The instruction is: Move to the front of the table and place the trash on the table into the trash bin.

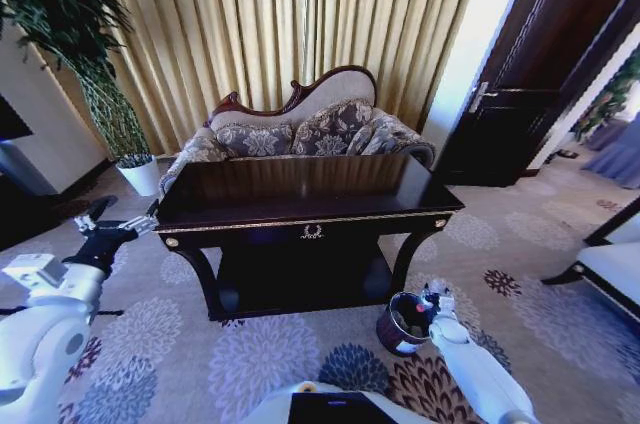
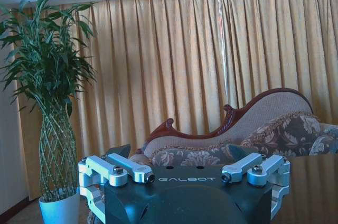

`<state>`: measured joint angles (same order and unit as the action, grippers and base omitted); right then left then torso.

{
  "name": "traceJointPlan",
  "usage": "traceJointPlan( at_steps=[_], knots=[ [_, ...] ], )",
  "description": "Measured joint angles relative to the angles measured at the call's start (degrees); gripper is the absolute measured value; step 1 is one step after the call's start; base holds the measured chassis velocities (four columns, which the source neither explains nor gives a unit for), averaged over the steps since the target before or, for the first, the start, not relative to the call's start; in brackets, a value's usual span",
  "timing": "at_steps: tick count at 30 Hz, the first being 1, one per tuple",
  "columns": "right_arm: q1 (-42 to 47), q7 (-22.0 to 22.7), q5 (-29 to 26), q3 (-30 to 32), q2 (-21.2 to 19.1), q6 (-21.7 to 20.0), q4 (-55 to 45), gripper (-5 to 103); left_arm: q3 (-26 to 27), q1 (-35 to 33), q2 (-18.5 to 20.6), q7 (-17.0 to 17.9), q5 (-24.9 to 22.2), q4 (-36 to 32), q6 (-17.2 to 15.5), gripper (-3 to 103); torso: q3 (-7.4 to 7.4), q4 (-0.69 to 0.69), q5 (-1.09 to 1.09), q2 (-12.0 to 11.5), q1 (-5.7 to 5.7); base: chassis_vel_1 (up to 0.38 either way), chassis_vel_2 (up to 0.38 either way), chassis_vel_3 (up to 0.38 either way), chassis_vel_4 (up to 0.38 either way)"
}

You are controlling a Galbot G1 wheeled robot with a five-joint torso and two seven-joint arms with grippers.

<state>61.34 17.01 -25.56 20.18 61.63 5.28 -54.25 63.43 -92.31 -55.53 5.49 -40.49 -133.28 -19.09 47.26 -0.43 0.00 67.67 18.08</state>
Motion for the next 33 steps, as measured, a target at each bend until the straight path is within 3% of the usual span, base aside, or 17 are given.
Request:
traceJointPlan(
  at_steps=[5,14,17,18,20,21,23,29,33],
  knots=[
    [0.3,0.0,0.0,0.1,-0.5,-0.1,-1.0,97,-0.1,0.1,0.0,0.0,0.0,0.2,0.2,100,0.0,0.01,0.0,0.0,0.0,0.0,0.0,0.0,0.0],
    [2.9,0.0,-2.5,0.4,-0.8,-2.1,-8.1,100,0.3,-0.1,-0.3,0.0,-0.2,0.2,0.4,100,0.0,0.0,0.01,0.0,0.0,0.0,0.0,0.0,0.0],
    [7.6,-2.8,-7.0,2.6,-2.5,-5.4,-23.3,100,0.9,-0.2,-0.3,0.0,-0.3,0.1,0.4,100,0.0,-0.02,0.02,0.0,0.0,0.0,0.0,0.0,0.0],
    [7.6,-2.8,-7.0,2.6,-2.5,-5.4,-23.3,100,0.9,-0.2,-0.3,0.0,-0.3,0.1,0.4,100,0.0,-0.02,0.02,0.0,0.0,0.0,0.0,0.0,0.0],
    [10.4,-5.8,-9.0,4.2,-4.6,-6.6,-36.2,100,1.3,-0.3,-0.3,0.0,-0.8,0.0,0.5,100,-0.01,0.02,-0.02,0.0,0.0,0.0,0.0,0.0,0.0],
    [10.4,-5.8,-9.0,4.2,-4.6,-6.6,-36.2,100,1.3,-0.3,-0.3,0.0,-0.8,0.0,0.5,100,-0.01,0.02,-0.02,0.0,0.0,0.0,0.0,0.0,0.0],
    [13.3,-6.6,-14.0,5.7,-7.3,-9.8,-49.0,100,1.9,-0.5,-0.4,0.1,-1.6,-0.2,0.5,100,0.0,0.02,-0.02,0.0,0.0,0.0,0.0,0.0,0.0],
    [16.0,-5.9,-17.9,7.7,-9.6,-13.7,-65.9,100,2.0,-0.7,-1.0,0.1,-1.8,-1.2,0.4,100,-0.01,0.0,-0.01,0.0,-0.01,0.0,0.0,0.0,0.0],
    [16.9,-1.9,-20.2,7.9,-10.4,-16.9,-76.5,100,2.0,-0.8,-1.3,0.1,-1.8,-2.1,0.2,100,-0.01,0.01,-0.01,0.0,-0.01,0.0,0.0,0.0,0.0]
  ],
)
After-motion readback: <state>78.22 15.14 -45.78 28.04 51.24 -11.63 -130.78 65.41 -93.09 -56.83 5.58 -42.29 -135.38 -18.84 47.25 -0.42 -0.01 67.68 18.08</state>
